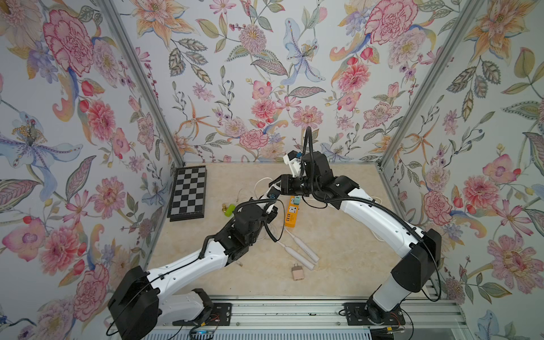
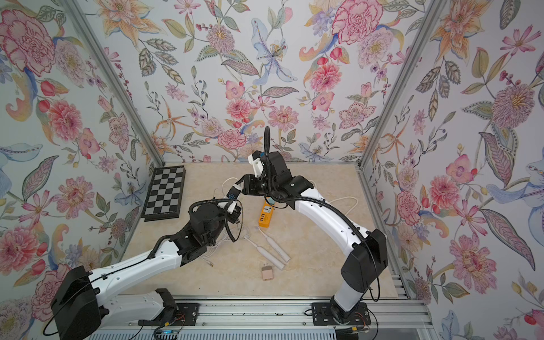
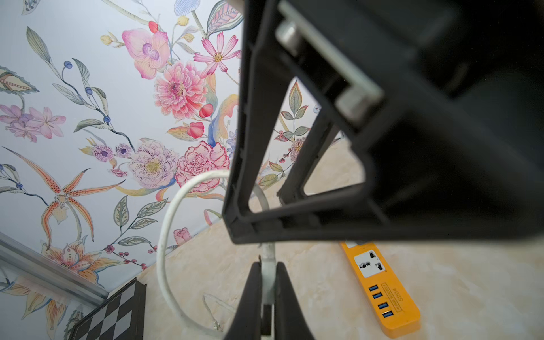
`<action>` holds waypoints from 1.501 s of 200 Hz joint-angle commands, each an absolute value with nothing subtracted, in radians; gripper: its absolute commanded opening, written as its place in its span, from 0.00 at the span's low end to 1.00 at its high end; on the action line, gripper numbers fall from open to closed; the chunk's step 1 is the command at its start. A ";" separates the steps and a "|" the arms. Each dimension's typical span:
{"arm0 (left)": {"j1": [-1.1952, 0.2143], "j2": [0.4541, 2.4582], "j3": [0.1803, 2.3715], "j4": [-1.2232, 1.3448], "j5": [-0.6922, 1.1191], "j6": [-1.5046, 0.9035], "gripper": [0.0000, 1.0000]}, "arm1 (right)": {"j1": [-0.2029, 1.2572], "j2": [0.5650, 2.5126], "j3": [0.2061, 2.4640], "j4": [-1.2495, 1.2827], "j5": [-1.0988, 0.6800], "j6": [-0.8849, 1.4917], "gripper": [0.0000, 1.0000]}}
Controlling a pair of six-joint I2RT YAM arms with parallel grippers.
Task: Charge the electric toothbrush
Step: Pick up the charging cable from the center of the board.
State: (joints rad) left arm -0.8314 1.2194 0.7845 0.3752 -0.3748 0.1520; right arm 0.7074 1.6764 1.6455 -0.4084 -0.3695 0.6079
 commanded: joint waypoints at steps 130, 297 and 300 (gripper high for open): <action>-0.864 1.220 0.883 0.252 -0.424 0.149 0.24 | 0.679 1.723 1.715 -0.436 -0.449 0.544 0.00; -0.598 1.136 0.748 0.492 0.503 -0.388 0.54 | 0.468 1.429 1.176 0.178 -1.021 0.345 0.00; -0.594 1.137 0.744 0.503 0.511 -0.397 0.53 | 0.467 1.427 1.171 0.191 -1.027 0.348 0.00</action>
